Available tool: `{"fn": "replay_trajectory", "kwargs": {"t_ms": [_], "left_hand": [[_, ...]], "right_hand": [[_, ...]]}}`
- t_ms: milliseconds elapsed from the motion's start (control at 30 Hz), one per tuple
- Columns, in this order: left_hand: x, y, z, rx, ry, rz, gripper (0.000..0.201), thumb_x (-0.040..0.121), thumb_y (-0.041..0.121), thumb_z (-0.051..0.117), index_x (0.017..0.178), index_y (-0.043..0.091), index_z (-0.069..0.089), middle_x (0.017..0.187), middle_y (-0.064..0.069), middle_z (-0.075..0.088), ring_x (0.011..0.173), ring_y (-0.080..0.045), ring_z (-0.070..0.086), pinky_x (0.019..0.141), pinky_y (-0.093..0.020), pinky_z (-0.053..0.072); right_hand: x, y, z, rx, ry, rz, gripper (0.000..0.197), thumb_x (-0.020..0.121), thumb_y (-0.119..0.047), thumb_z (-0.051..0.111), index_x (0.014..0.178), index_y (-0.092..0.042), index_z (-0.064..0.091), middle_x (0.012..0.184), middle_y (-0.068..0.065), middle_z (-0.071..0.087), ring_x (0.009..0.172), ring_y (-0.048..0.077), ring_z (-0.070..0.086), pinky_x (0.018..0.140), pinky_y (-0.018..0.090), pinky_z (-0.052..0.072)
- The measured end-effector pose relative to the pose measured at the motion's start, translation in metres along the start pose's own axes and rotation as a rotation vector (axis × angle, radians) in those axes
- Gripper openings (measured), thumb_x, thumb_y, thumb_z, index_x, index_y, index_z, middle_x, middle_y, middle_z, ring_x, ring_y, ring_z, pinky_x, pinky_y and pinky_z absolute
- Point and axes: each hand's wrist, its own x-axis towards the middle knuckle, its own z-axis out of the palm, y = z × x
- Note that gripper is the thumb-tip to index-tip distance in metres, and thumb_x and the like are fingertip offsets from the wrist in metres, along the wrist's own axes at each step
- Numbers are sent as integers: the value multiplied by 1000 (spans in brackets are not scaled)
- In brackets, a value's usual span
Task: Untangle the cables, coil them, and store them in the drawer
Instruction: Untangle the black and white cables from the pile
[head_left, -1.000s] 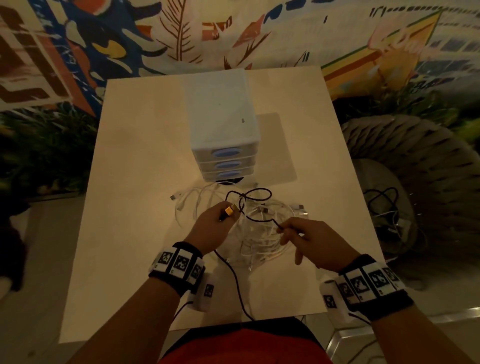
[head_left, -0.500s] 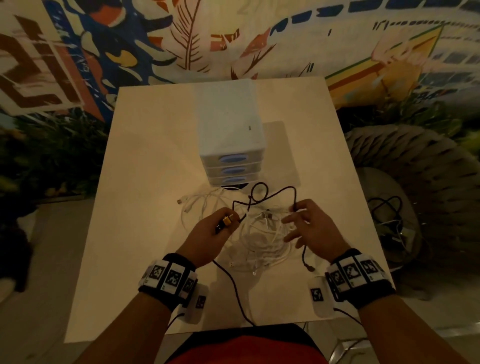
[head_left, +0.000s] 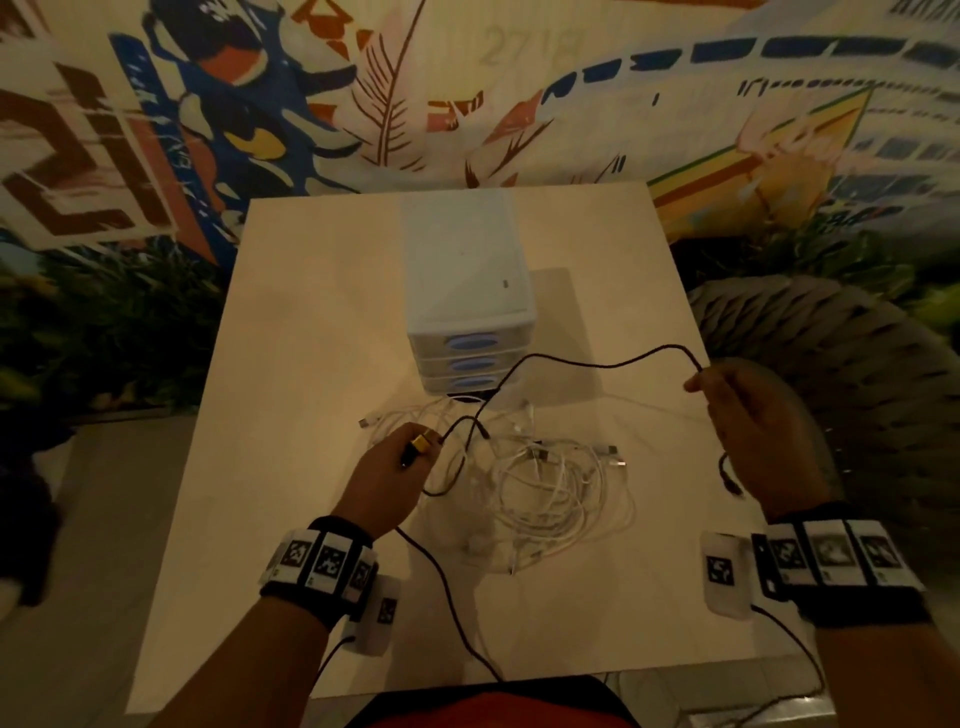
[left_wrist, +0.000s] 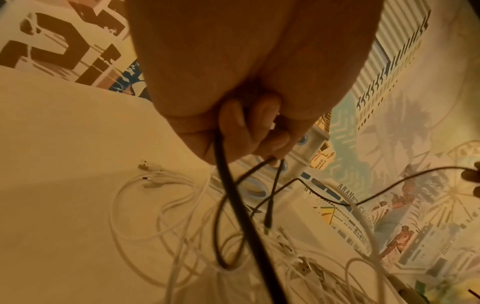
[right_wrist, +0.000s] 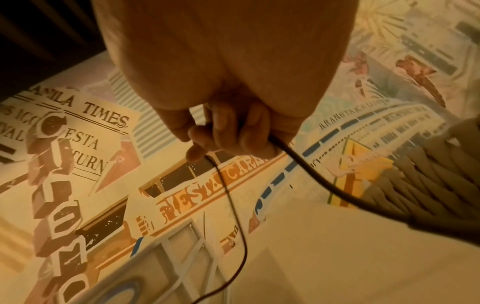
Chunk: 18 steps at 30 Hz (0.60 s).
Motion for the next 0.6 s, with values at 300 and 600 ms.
{"fn": "replay_trajectory", "kwargs": {"t_ms": [300,600], "left_hand": [[-14,64,-31,-125,89,188,28,106,37,37,124,40,59,86,8,62,74,-1,59,64,-9,39],[-26,136,-20,179,53,606,35,106,46,32,129,29,52,125,12,44,104,-7,56,82,-25,49]], "right_hand": [[-7,-85,-1,-320,-174,-459,13,93,-39,64,93,-29,72,65,-7,58,61,10,57,55,18,44],[-6,-115,51,-280,-391,-679,16,97,-27,61,112,-31,64,82,-24,53,75,-4,53,68,12,41]]}}
